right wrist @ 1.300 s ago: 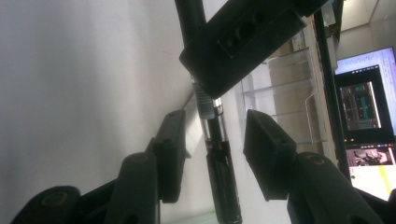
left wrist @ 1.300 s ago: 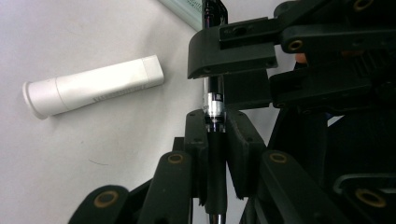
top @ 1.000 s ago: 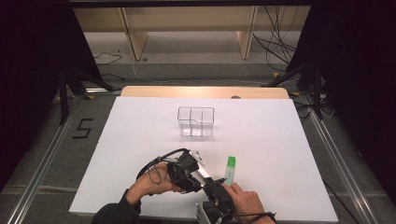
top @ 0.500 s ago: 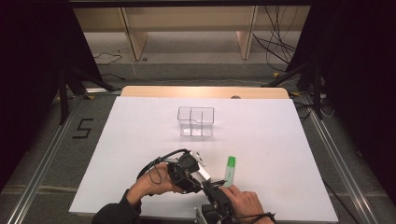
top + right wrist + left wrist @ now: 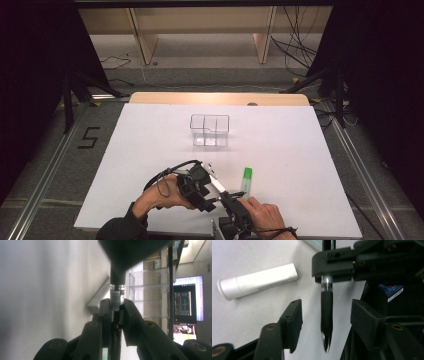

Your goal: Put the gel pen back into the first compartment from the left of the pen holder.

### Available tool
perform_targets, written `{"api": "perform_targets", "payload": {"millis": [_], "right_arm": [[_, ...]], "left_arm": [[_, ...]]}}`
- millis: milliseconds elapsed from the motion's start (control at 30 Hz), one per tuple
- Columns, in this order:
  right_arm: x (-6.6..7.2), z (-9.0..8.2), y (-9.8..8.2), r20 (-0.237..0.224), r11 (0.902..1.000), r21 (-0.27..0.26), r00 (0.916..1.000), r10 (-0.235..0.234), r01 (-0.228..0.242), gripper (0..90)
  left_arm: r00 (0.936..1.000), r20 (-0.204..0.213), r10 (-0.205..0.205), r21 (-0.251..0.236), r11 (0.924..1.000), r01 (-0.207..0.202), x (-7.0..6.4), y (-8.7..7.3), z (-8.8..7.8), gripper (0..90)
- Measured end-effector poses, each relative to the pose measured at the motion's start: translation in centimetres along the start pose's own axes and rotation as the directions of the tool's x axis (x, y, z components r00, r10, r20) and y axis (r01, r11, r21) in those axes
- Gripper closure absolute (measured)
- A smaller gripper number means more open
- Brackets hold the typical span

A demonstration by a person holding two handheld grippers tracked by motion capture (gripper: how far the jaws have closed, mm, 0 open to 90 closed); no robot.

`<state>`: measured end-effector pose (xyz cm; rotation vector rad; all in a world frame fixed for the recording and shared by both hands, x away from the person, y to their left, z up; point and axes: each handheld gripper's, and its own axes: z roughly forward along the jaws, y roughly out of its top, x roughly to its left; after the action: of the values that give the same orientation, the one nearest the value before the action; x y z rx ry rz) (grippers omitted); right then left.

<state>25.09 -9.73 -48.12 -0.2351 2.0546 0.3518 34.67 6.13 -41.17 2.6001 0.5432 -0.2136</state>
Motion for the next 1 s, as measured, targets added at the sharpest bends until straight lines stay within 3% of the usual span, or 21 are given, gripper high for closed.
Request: {"api": "perform_targets", "payload": {"millis": [367,500,567,633,700,767,833,900,1000], "right_arm": [[-1.1,-0.6,-0.9,0.014,0.9972,-0.002,0.9971,0.074,-0.074,79.7],[-1.8,-0.7,-1.7,0.016,0.9903,-0.006,0.9902,0.139,-0.139,79.7],[-2.3,-0.7,-2.2,0.012,0.9835,-0.012,0.9834,0.181,-0.181,79.7],[-3.0,-0.8,-2.7,0.003,0.9706,-0.020,0.9707,0.240,-0.240,79.7],[-3.8,-0.8,-3.3,-0.005,0.9502,-0.044,0.9511,0.309,-0.309,79.7],[-4.5,-0.8,-3.8,-0.032,0.9106,-0.064,0.9129,0.407,-0.408,79.7],[-5.5,-0.8,-4.4,-0.072,0.8619,-0.088,0.8662,0.494,-0.499,79.6],[-6.4,-0.7,-5.0,-0.128,0.7833,-0.125,0.7929,0.596,-0.609,79.6],[-7.8,-0.4,-5.8,-0.203,0.6645,-0.156,0.6821,0.703,-0.731,79.6]], "left_arm": [[0.9987,-0.046,-0.020,-0.072,0.9973,0.017,1.2,-1.9,-2.3,22.1],[0.9967,-0.075,-0.033,-0.116,0.9930,0.024,1.4,-2.6,-2.7,19.1],[0.9955,-0.090,-0.029,-0.172,0.9850,0.013,1.4,-3.1,-2.9,16.2],[0.9958,-0.086,-0.032,-0.247,0.9689,0.010,1.4,-3.7,-2.7,15.5],[0.9935,-0.107,-0.038,-0.320,0.9472,0.002,1.4,-4.7,-2.3,15.2],[0.9910,-0.114,-0.071,-0.388,0.9212,0.022,1.7,-5.7,-1.9,14.9],[0.9864,-0.128,-0.102,-0.442,0.8963,0.035,1.8,-6.6,-1.4,14.5],[0.9821,-0.154,-0.108,-0.475,0.8795,0.022,1.6,-7.2,-1.2,13.7],[0.9797,-0.155,-0.127,-0.548,0.8360,0.021,1.4,-7.8,-1.2,13.0]]}}
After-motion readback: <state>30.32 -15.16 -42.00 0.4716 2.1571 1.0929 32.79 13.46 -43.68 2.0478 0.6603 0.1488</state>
